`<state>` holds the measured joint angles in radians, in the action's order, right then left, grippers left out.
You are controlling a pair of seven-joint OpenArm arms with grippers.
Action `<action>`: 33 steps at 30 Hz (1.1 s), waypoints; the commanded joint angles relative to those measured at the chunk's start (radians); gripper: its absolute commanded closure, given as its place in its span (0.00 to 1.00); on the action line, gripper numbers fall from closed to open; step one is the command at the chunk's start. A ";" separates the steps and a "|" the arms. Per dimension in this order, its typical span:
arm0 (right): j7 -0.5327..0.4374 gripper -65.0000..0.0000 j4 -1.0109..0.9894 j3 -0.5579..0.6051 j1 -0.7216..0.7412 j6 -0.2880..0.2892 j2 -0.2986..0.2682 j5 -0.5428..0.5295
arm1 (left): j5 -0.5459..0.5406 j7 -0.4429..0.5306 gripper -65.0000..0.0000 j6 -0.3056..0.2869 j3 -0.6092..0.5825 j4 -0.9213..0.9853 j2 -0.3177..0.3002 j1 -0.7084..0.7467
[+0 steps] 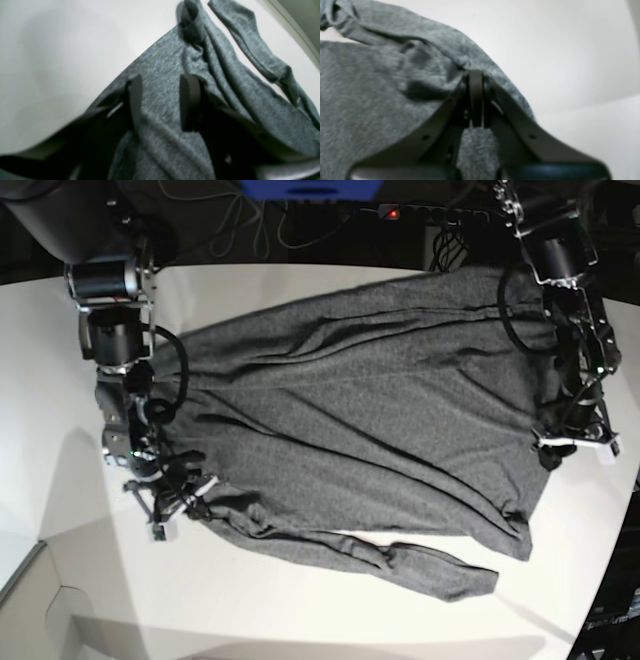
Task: Layout the t-shirt on the table in an organized manner, then fold the t-shirt properly
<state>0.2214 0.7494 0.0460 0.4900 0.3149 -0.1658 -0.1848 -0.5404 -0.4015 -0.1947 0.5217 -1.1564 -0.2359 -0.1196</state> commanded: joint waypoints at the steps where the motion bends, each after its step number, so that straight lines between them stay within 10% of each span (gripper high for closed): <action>1: -0.018 1.00 -0.027 -0.004 0.049 0.002 -0.005 -0.005 | -0.010 0.020 0.63 -0.010 0.002 -0.020 -0.016 -0.016; 10: -0.193 1.00 -0.328 -0.004 0.144 -0.006 -0.067 -0.005 | -0.010 0.020 0.63 -0.013 0.002 -0.020 -0.016 0.001; 16: -0.274 0.99 -0.364 -0.004 0.148 -0.196 -0.120 -0.006 | -0.010 0.020 0.63 -0.015 0.002 -0.017 -0.015 0.001; 33: -0.273 0.99 -0.133 -0.010 0.109 -0.165 -0.128 -0.014 | -0.010 0.019 0.63 -0.016 -0.024 -0.020 -0.003 -0.056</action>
<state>-0.0284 0.6025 0.0410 0.5713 0.1406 -0.2821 -0.1940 -0.5350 -0.4122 -0.1936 0.5022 -1.1526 -0.2298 -0.1387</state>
